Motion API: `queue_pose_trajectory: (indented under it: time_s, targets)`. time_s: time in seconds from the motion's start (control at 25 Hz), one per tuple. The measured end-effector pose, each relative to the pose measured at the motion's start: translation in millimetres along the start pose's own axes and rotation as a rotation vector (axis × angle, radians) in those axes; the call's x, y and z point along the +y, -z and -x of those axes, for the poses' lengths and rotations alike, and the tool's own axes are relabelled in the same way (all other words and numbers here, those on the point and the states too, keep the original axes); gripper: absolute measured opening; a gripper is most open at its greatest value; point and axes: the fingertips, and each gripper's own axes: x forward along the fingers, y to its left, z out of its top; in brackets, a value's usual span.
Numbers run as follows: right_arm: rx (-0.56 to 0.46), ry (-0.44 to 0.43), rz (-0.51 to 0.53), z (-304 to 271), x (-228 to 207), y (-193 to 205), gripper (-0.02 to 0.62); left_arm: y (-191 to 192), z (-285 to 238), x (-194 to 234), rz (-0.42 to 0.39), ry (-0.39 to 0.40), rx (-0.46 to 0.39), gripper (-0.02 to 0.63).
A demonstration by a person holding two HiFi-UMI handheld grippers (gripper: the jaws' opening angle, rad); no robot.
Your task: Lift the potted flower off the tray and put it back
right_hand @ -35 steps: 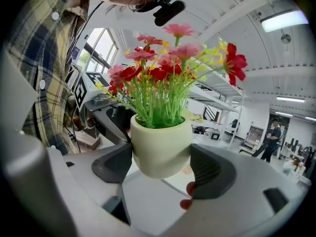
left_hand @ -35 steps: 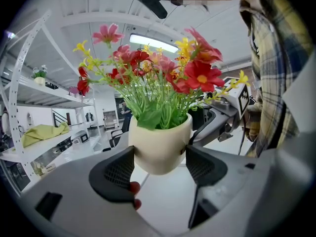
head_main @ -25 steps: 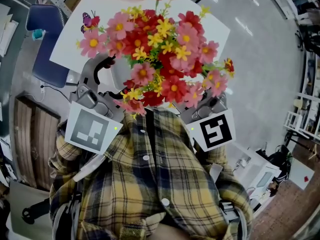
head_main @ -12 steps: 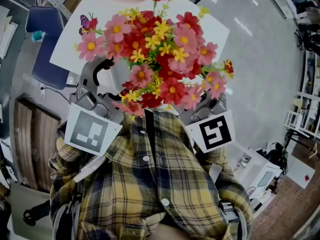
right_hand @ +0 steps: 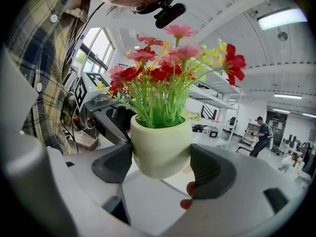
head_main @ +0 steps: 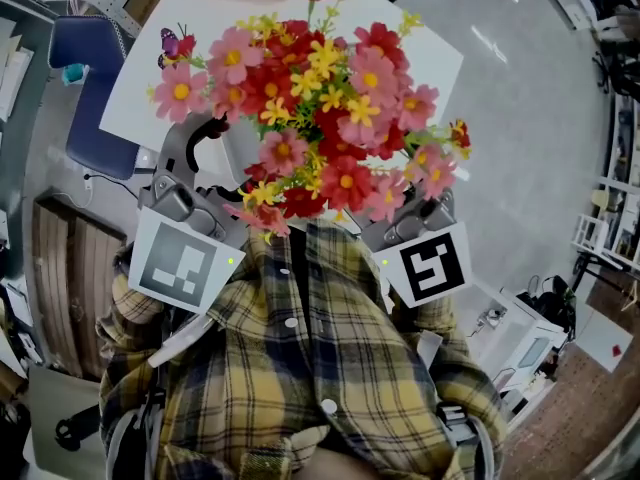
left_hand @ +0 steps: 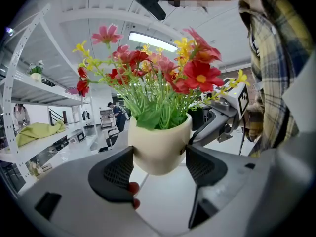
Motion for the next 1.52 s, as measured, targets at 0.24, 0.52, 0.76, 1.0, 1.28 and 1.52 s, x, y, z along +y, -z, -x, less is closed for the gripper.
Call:
queue_pose_trajectory:
  time_s: [0.24, 0.52, 0.76, 1.0, 1.28, 1.52]
  targets:
    - [0.030, -0.001, -0.024, -5.4, -13.7, 5.9, 0.357, 1.0, -14.4, 7.2, 0.025, 0.023, 0.032, 0.322]
    - [0.076, 0.013, -0.047, -20.4, -35.3, 26.9, 0.357, 13.5, -43.7, 20.9, 0.044, 0.070, 0.054, 0.322]
    - [0.089, 0.022, -0.025, -19.1, -36.3, 25.4, 0.357, 25.3, -40.0, 14.3, 0.029, 0.076, 0.052, 0.322]
    - [0.100, 0.019, 0.011, -16.3, -39.2, 25.2, 0.357, 27.2, -42.4, 10.8, 0.039, 0.079, 0.032, 0.322]
    - [0.118, 0.010, 0.020, -15.3, -39.4, 24.9, 0.357, 10.7, -48.0, 16.9, 0.068, 0.064, 0.031, 0.322]
    - [0.137, 0.026, 0.014, -13.8, -39.8, 25.8, 0.357, 10.3, -49.4, 15.9, 0.066, 0.079, 0.040, 0.322]
